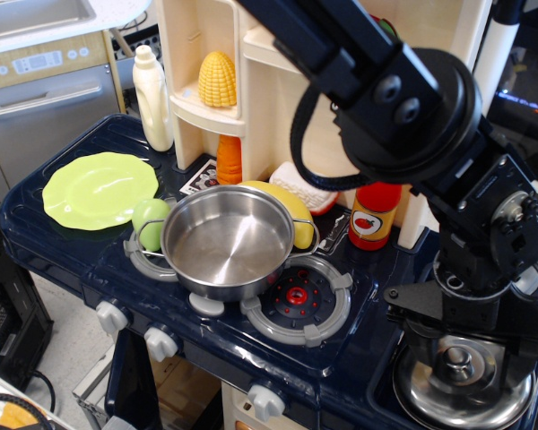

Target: Put lid on pot or pan

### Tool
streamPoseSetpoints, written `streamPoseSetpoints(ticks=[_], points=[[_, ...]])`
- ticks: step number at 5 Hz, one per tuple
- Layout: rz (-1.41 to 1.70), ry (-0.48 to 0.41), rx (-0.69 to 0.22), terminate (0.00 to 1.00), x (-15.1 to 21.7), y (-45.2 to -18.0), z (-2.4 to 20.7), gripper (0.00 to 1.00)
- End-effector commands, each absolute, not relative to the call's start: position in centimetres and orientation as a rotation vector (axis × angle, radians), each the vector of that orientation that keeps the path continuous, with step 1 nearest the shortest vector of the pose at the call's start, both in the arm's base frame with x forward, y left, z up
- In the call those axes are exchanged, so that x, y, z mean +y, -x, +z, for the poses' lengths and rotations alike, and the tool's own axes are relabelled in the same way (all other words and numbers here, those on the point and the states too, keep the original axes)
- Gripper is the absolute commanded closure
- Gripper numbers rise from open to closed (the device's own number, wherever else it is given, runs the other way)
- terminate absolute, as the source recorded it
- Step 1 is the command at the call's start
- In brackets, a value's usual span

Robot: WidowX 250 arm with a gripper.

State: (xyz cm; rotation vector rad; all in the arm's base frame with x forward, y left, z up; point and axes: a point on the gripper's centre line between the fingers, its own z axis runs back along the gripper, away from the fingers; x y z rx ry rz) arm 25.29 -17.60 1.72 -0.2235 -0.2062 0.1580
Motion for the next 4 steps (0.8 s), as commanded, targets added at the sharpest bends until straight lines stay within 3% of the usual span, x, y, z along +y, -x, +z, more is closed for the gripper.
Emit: streamPoseSetpoints(ticks=[1, 3, 4], points=[[0.191, 0.246, -0.216, 0.00, -18.1, -26.0, 2.6, 1.00], [0.243, 0.210, -0.218, 0.00, -18.7, -25.6, 3.9, 1.00], [0.311, 0.085, -0.137, 0.00, -18.7, -24.4, 8.2, 1.00]])
